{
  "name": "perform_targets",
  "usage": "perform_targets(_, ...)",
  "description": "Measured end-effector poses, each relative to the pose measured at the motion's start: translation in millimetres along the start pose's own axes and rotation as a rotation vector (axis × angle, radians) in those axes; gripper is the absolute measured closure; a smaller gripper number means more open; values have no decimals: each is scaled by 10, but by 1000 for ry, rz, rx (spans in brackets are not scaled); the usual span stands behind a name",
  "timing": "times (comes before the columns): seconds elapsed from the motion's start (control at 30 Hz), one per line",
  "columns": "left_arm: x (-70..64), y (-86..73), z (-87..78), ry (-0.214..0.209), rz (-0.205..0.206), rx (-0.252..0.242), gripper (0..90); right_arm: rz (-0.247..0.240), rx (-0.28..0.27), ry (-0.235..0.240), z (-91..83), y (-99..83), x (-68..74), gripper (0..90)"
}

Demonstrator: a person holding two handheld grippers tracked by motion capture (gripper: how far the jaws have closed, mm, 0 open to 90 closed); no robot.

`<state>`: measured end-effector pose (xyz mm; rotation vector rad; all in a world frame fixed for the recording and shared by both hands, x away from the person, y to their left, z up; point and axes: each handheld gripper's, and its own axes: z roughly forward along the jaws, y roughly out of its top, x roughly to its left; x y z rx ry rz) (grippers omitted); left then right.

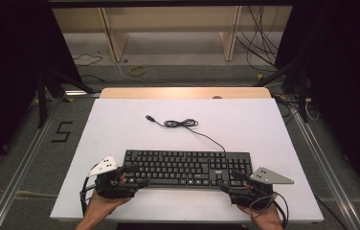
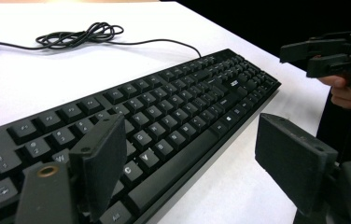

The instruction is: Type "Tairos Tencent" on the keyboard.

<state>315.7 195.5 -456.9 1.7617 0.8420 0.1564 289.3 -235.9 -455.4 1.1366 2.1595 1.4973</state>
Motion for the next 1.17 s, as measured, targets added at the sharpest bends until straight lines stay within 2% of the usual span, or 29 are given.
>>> perform_targets(0.17,-22,-33,-9,2,6,4,236,12,-4,-5,-34,-20,-14,323)
perform_targets(1.17,1,-27,6,14,8,-4,235,6,-7,-5,-28,-12,-6,321)
